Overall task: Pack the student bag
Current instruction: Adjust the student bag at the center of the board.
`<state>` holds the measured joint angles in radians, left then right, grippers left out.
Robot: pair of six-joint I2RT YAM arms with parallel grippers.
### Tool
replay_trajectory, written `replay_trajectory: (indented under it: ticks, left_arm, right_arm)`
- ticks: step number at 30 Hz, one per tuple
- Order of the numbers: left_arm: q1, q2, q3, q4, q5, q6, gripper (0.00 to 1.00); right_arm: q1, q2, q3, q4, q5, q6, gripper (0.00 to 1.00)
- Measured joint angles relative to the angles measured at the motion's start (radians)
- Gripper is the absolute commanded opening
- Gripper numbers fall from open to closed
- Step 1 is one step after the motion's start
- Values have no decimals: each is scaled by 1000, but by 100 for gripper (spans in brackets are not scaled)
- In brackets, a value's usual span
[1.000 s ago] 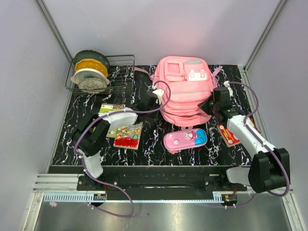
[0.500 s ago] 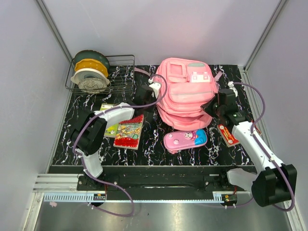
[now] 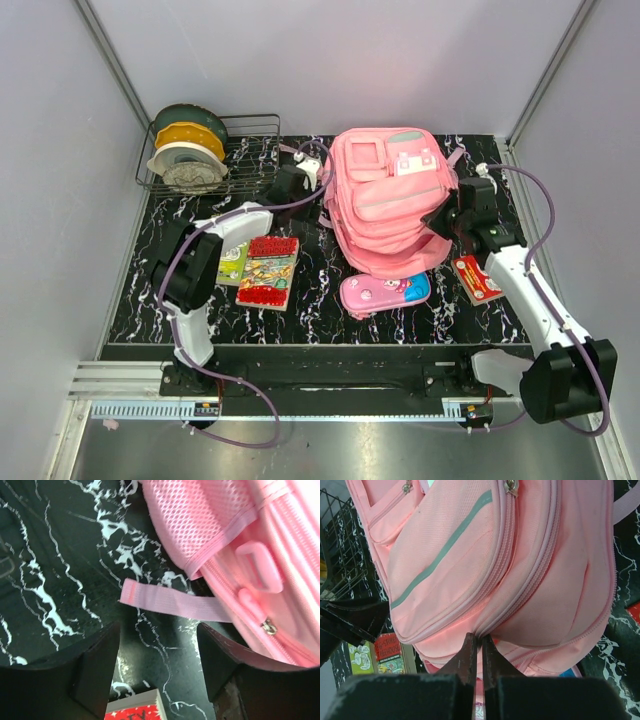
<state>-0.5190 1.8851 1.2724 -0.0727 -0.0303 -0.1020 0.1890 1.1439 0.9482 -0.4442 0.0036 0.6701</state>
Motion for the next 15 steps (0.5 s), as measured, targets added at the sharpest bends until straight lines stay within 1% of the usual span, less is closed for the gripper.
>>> replay_trajectory:
  ticks: [2, 3, 7, 10, 12, 13, 15]
  left_arm:
    - [13, -7, -16, 4, 1, -7, 70]
    - [16, -19, -34, 7, 5, -13, 75]
    - [12, -128, -115, -3, 55, -48, 82]
    - [-2, -261, -159, -1, 104, -89, 94]
    - [-29, -362, -174, 13, 124, -120, 96]
    - [-50, -397, -175, 23, 130, -134, 99]
    - [-109, -457, -172, 49, 135, -154, 99]
  right_arm:
    - [-3, 24, 24, -11, -16, -3, 0]
    - [-2, 35, 34, -11, -24, -4, 0]
    - [-3, 96, 90, -6, -66, -4, 0]
    - [-3, 147, 129, 7, -103, 0, 0]
    - [-3, 169, 140, 25, -124, 5, 0]
    - [-3, 175, 141, 38, -134, 10, 0]
    - [-3, 181, 141, 51, -150, 18, 0]
